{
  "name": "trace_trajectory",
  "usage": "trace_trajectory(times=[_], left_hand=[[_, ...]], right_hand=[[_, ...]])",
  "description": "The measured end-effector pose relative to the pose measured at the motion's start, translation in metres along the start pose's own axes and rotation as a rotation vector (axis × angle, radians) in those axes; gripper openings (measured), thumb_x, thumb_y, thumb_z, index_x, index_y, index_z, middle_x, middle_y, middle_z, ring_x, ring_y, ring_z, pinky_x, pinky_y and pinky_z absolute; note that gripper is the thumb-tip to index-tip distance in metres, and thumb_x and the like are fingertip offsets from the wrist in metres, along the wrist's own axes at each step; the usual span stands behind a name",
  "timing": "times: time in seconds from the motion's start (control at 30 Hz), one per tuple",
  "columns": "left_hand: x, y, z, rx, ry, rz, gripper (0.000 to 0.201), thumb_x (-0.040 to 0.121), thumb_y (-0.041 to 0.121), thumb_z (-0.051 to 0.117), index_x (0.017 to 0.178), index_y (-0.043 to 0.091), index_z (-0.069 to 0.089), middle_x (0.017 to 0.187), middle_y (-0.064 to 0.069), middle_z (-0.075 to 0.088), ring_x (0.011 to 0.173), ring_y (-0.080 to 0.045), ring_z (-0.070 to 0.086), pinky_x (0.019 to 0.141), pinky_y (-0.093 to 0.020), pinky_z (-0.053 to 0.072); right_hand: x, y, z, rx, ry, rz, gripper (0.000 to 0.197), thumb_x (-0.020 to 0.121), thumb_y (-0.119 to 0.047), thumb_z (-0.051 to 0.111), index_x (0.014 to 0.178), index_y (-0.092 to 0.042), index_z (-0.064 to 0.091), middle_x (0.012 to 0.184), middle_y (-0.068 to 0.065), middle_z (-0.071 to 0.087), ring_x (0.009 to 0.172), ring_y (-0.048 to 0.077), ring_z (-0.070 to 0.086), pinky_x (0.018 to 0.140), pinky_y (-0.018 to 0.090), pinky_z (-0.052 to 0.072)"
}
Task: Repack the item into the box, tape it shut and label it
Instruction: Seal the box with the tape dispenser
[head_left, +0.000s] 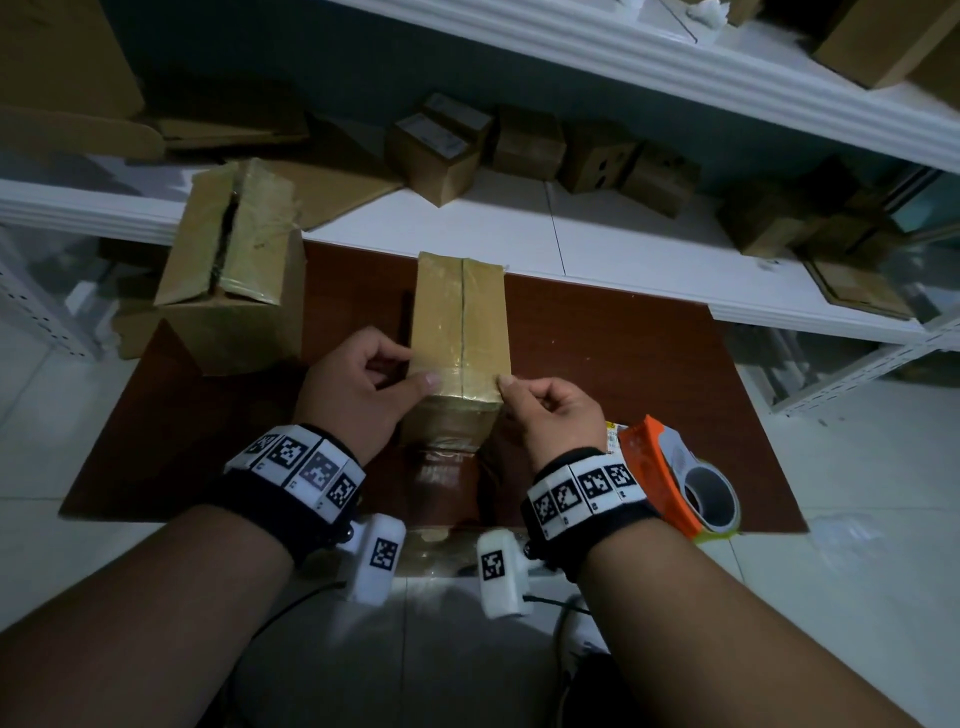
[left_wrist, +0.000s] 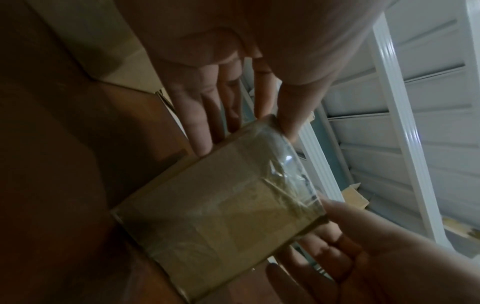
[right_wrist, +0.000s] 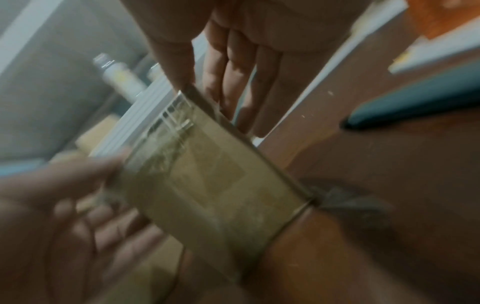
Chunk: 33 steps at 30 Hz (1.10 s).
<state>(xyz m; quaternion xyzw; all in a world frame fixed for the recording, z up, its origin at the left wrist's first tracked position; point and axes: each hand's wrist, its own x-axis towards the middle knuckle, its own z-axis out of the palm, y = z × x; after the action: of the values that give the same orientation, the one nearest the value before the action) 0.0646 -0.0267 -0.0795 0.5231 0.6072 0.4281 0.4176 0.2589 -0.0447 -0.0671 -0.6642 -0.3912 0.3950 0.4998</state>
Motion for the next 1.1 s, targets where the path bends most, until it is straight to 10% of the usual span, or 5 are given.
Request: trace_trajectory(times=[0.4,0.57,0.77,0.87,1.1], left_hand=[[-0.005,-0.003,0.008,-0.041,0.075,0.065,0.007,0.088,0.038,0.069,0.088,0.033,0.064,0.089,0.015,0.068,0.087,-0.007,0.065,0.075,-0.050,0.059],[-0.011,-0.002,0.013,-0.011,0.018,0.100,0.033,0.098,0.044,0.049,0.131,0.037,0.049,0.121,0.008,0.058,0.111,-0.015,0.058,0.094,-0.041,0.048],[-0.013,0.002,0.010,0.045,-0.245,-0.029,0.073,0.095,0.068,0.029,0.156,0.044,-0.004,0.165,0.008,0.016,0.145,-0.011,0.024,0.113,-0.032,0.016],[-0.018,0.005,0.020,-0.009,-0.207,-0.254,0.068,0.095,0.068,0.019,0.157,0.040,0.017,0.159,0.004,0.034,0.144,-0.025,0.035,0.114,-0.034,0.021],[-0.019,-0.001,0.024,0.009,-0.158,-0.160,0.060,0.101,0.055,0.031,0.153,0.027,0.035,0.151,0.000,0.047,0.136,-0.020,0.043,0.101,-0.022,0.023]], right_hand=[[-0.007,0.003,0.007,0.030,0.093,0.108,0.030,0.089,-0.033,0.073,0.071,-0.010,0.065,0.060,0.006,0.058,0.053,0.016,0.050,0.049,0.024,0.045],[-0.010,0.007,0.013,0.033,0.164,0.177,0.034,0.096,-0.046,0.058,0.077,-0.018,0.062,0.063,-0.004,0.062,0.057,0.012,0.057,0.056,0.023,0.049],[-0.017,0.009,0.028,0.178,-0.020,0.197,0.101,0.058,-0.096,0.044,0.142,-0.040,0.049,0.147,-0.005,0.052,0.136,0.019,0.048,0.116,0.047,0.034],[-0.018,0.006,0.037,0.146,-0.059,0.207,0.106,0.057,-0.098,0.038,0.145,-0.039,0.047,0.149,-0.005,0.050,0.138,0.019,0.045,0.119,0.045,0.031],[-0.021,0.009,0.044,0.127,-0.062,0.164,0.074,0.076,-0.074,0.047,0.143,-0.041,0.048,0.138,-0.010,0.061,0.129,0.012,0.054,0.117,0.041,0.035]])
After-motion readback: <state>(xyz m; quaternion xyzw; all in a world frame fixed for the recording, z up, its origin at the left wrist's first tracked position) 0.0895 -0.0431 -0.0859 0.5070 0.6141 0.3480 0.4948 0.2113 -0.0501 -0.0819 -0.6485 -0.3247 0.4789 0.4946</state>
